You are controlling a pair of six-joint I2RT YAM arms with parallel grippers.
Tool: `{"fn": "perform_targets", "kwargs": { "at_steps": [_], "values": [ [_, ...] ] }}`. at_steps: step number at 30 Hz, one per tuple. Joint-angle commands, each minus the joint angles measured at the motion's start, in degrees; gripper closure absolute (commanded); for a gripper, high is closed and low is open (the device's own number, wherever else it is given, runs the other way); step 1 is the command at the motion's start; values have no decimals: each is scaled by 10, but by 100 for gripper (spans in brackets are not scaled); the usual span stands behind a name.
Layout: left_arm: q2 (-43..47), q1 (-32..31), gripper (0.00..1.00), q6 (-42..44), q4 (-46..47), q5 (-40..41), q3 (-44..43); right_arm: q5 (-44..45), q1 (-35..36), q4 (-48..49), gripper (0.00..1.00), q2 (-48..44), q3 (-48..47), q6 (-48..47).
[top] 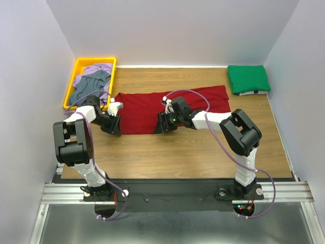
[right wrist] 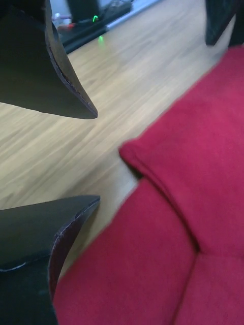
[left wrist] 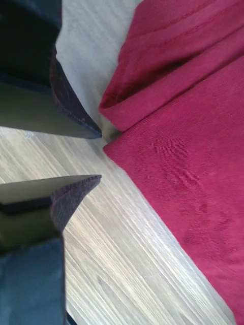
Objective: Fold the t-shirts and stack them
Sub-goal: Fold the tshirt
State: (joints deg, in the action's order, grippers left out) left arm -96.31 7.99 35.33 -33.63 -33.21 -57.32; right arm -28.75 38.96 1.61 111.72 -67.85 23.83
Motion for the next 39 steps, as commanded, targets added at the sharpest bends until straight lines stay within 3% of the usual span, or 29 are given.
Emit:
{"fn": "perform_targets", "kwargs": {
  "at_steps": [1, 10, 18, 22, 26, 29, 39],
  "values": [
    [-17, 4, 53, 11, -23, -42, -33, 38, 1, 80, 32, 26, -4, 58],
    [-31, 4, 55, 14, -27, -55, -47, 26, 27, 125, 32, 66, -3, 118],
    [-41, 3, 64, 18, -32, -67, -54, 15, 37, 131, 41, 75, 12, 140],
    [-33, 4, 77, 28, -37, -75, -53, 9, 37, 131, 56, 77, 6, 141],
    [-18, 4, 93, 32, -43, -86, -49, 3, 37, 131, 80, 73, -7, 132],
    [-6, 4, 100, 38, -59, -102, -53, 0, 37, 127, 91, 59, -14, 126],
    [-4, 9, 100, 33, -115, -158, -153, -14, 10, 59, 99, 62, -125, 67]
  ]
}}
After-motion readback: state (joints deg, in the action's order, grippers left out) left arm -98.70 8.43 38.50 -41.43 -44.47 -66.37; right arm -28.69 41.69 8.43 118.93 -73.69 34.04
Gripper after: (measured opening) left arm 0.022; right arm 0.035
